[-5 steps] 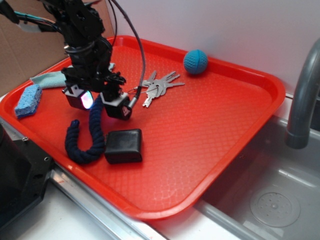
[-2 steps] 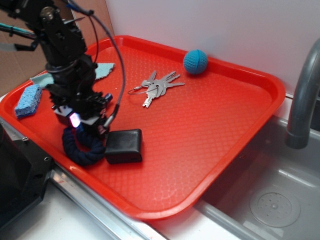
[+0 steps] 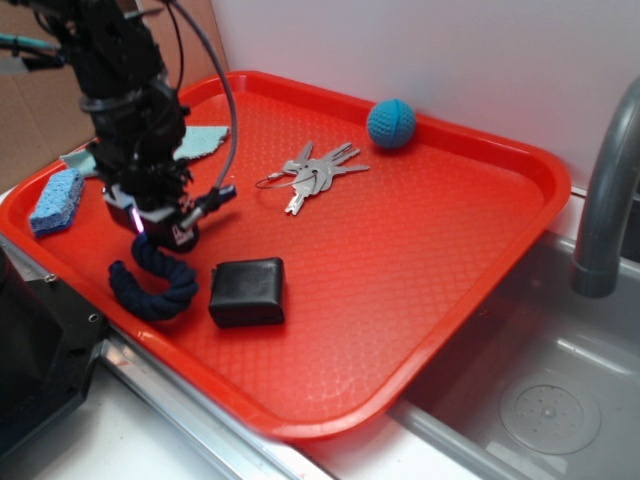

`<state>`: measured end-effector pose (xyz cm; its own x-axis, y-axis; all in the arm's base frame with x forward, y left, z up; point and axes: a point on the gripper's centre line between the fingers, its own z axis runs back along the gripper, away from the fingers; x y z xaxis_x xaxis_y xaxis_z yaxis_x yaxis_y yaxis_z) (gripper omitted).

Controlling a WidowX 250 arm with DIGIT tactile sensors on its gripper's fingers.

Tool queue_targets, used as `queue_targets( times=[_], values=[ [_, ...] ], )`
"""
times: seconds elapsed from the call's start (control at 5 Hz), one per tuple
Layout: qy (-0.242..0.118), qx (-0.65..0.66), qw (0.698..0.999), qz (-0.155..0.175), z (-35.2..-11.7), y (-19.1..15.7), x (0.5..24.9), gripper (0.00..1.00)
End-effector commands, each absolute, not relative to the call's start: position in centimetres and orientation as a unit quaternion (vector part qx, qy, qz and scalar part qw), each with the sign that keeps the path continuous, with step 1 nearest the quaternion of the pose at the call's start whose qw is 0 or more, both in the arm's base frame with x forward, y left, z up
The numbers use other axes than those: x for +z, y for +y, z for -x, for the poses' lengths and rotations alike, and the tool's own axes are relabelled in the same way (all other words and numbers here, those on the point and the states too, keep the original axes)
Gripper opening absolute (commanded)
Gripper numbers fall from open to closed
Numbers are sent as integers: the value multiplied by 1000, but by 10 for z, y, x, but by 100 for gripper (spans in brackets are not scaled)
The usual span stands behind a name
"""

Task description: Grab the blue rope.

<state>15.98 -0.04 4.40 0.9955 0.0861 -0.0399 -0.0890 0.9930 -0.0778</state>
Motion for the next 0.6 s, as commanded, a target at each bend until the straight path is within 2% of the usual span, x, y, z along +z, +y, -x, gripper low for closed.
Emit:
queue_targets(
  times=[0.0,0.2,0.4],
  values=[
    [-70,-65,995,10,-210,2,154,0],
    [-82,-25,996,-28,-213,8,204,0],
    [-109,-20,992,-52,-208,14,250,0]
  ],
)
